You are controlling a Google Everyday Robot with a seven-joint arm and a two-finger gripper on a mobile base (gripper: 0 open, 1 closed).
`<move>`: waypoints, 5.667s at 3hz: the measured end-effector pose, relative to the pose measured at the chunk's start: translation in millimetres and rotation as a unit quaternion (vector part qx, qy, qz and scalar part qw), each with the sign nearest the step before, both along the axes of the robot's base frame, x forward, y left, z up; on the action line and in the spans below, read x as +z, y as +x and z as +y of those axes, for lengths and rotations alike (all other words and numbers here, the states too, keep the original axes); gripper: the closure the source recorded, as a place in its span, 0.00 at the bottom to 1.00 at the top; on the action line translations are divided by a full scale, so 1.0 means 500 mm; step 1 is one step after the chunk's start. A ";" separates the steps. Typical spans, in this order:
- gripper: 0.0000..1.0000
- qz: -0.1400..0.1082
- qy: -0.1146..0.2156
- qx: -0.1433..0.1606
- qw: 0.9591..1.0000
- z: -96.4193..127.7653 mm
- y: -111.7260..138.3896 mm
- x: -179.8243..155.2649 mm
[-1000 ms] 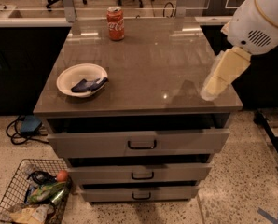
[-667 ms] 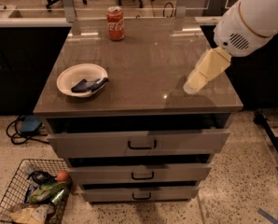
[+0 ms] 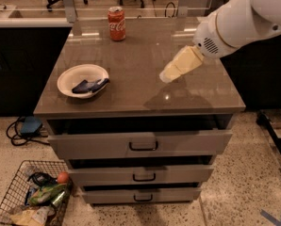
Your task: Pick rxbar blueberry from paper bowl and place on counter
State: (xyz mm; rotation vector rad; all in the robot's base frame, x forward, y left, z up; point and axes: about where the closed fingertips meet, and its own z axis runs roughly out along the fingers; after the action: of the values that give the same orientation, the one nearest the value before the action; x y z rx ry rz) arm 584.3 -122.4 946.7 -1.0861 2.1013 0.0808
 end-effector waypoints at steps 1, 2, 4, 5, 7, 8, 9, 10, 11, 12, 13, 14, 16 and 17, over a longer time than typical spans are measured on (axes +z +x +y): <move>0.00 -0.033 0.050 -0.004 0.998 0.046 0.023 -0.003; 0.00 -0.033 0.050 -0.003 0.998 0.048 0.024 -0.003; 0.00 0.000 0.097 0.019 0.995 0.168 0.027 -0.056; 0.00 0.012 0.115 0.033 0.993 0.215 0.020 -0.073; 0.00 0.037 0.169 0.094 0.980 0.328 0.042 -0.121; 0.00 0.040 0.177 0.107 0.978 0.373 0.053 -0.146; 0.00 0.037 0.166 0.103 0.980 0.403 0.056 -0.165; 0.00 0.034 0.152 0.089 0.984 0.422 0.052 -0.184; 0.18 0.035 0.145 0.079 0.986 0.433 0.053 -0.198; 0.40 0.037 0.149 0.079 0.985 0.440 0.051 -0.204; 0.64 0.036 0.157 0.083 0.983 0.441 0.046 -0.203; 0.88 0.033 0.163 0.082 0.983 0.437 0.043 -0.202; 1.00 0.025 0.166 0.078 0.983 0.427 0.040 -0.197; 1.00 0.015 0.158 0.075 0.985 0.419 0.040 -0.183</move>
Offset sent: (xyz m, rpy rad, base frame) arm 0.0076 0.0179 -0.0067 0.0772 -0.0392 -0.0049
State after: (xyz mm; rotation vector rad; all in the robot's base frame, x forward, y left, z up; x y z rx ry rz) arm 604.3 87.2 855.3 -1.0500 1.9477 0.4888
